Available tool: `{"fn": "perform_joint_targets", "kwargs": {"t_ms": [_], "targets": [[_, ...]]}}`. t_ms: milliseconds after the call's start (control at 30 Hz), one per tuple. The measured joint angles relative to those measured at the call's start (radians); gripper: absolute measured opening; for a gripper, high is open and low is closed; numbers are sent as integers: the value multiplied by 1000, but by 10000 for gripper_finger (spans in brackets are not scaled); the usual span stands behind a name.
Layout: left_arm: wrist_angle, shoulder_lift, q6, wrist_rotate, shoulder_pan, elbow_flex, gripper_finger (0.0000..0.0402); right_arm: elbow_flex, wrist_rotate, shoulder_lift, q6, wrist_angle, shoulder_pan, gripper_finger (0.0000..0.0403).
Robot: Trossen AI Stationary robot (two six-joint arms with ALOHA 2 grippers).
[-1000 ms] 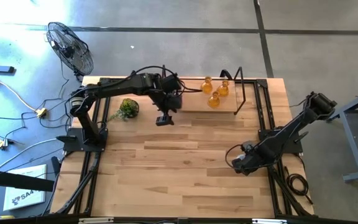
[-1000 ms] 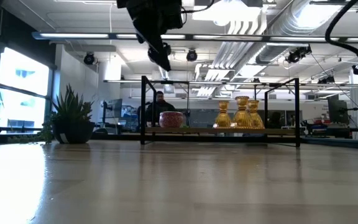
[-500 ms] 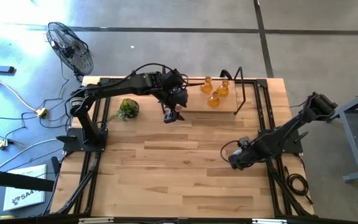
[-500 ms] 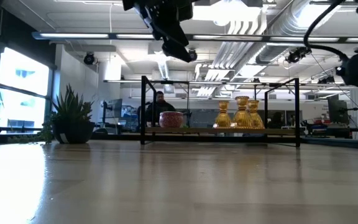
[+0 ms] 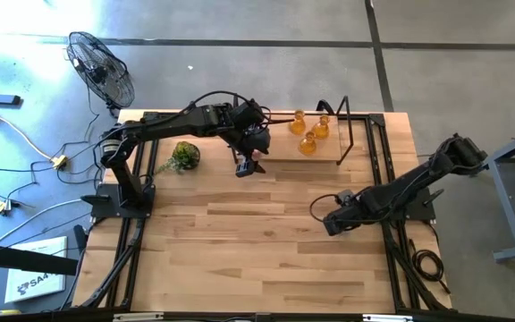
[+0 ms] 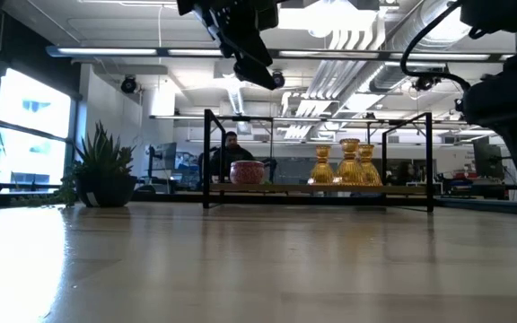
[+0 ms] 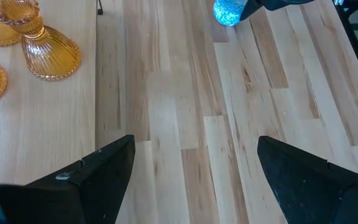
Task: Pick & Place candle stick holders
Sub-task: Put the blue patterned scented candle on the shelf
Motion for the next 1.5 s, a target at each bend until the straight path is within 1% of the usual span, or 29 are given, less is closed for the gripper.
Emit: {"fn": "perform_joint_targets", "kwargs": {"t_ms": [167, 400, 633, 967, 1133, 1333, 1433, 1500], "targets": [[0, 0, 0, 0, 0, 0, 335, -3, -4, 0, -4, 8, -14, 369], [0, 0, 0, 0, 0, 0, 335, -61, -61, 0, 10, 77, -14, 369], [1, 0, 0, 1, 0, 0, 335, -67, -59, 0, 4, 135, -14, 369], [27, 0, 0, 2, 0, 0, 335, -67, -51, 0, 27, 122, -13, 368], [49, 0, 0, 2, 0, 0, 335, -67, -34, 3, 30, 86, -13, 345], [49, 0, 0, 1, 0, 0, 335, -65, -2, 3, 6, 77, -12, 281], [74, 0, -39, 11, 0, 0, 335, -65, 20, 3, -14, 86, -10, 280], [98, 0, -113, 48, 0, 0, 335, -65, 41, 3, -30, 100, -2, 280]]}}
